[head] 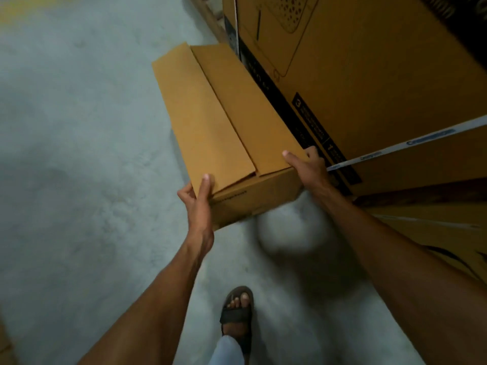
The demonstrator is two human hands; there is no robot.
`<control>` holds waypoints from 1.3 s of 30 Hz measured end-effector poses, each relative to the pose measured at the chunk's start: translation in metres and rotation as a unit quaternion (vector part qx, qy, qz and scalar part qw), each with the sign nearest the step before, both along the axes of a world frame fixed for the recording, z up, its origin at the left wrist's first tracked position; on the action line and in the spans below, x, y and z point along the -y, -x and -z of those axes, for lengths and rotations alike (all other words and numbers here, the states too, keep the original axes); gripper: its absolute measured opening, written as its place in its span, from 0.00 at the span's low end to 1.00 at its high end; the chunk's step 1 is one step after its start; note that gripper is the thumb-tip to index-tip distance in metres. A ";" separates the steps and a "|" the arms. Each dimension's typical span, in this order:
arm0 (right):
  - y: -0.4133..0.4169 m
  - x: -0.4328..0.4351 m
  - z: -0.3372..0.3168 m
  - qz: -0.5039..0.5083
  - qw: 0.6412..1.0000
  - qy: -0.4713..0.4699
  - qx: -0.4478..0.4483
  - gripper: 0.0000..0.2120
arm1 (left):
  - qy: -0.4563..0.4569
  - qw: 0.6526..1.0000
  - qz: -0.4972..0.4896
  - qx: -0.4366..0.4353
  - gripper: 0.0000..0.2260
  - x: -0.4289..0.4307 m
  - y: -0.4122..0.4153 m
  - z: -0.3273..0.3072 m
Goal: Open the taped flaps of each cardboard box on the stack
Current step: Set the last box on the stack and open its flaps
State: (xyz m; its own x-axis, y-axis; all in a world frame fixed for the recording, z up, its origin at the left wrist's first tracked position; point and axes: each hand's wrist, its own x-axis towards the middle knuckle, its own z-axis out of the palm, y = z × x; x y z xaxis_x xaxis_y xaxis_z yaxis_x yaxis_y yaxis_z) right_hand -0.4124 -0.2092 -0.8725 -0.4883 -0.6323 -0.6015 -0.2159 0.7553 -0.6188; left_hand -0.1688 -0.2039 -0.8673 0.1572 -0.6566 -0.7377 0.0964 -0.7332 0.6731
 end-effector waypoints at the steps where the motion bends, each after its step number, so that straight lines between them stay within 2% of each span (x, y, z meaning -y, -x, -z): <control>1: -0.010 0.001 -0.016 0.015 1.000 0.017 0.013 0.32 | 0.009 1.000 0.005 0.003 0.23 0.011 -0.008 -0.014; 4: -0.033 -0.002 -0.066 0.059 0.996 0.049 0.045 0.31 | 0.028 0.999 0.035 0.002 0.24 0.030 -0.027 -0.064; 7: -0.049 -0.018 -0.120 0.101 0.992 0.036 0.069 0.28 | 0.035 0.997 0.067 0.028 0.29 0.027 -0.043 -0.119; 10: -0.061 -0.039 -0.188 0.113 0.988 0.051 0.087 0.29 | 0.054 0.995 0.072 0.035 0.27 0.008 -0.055 -0.187; 15: -0.078 -0.094 -0.340 0.091 0.984 0.114 0.103 0.28 | 0.120 0.992 0.039 0.032 0.28 -0.059 -0.071 -0.332; 19: -0.094 -0.165 -0.472 0.066 0.979 0.183 0.057 0.27 | 0.186 0.981 0.033 0.039 0.33 -0.127 -0.085 -0.462; 26: -0.118 -0.308 -0.648 0.068 0.947 0.306 0.063 0.28 | 0.309 0.950 0.035 0.005 0.28 -0.258 -0.112 -0.647; 32: -0.115 -0.403 -0.741 0.071 0.931 0.354 0.054 0.23 | 0.386 0.921 0.060 -0.001 0.28 -0.342 -0.114 -0.743; 39: -0.111 -0.478 -0.795 0.112 0.912 0.393 0.033 0.23 | 0.452 0.887 0.096 0.004 0.27 -0.402 -0.106 -0.809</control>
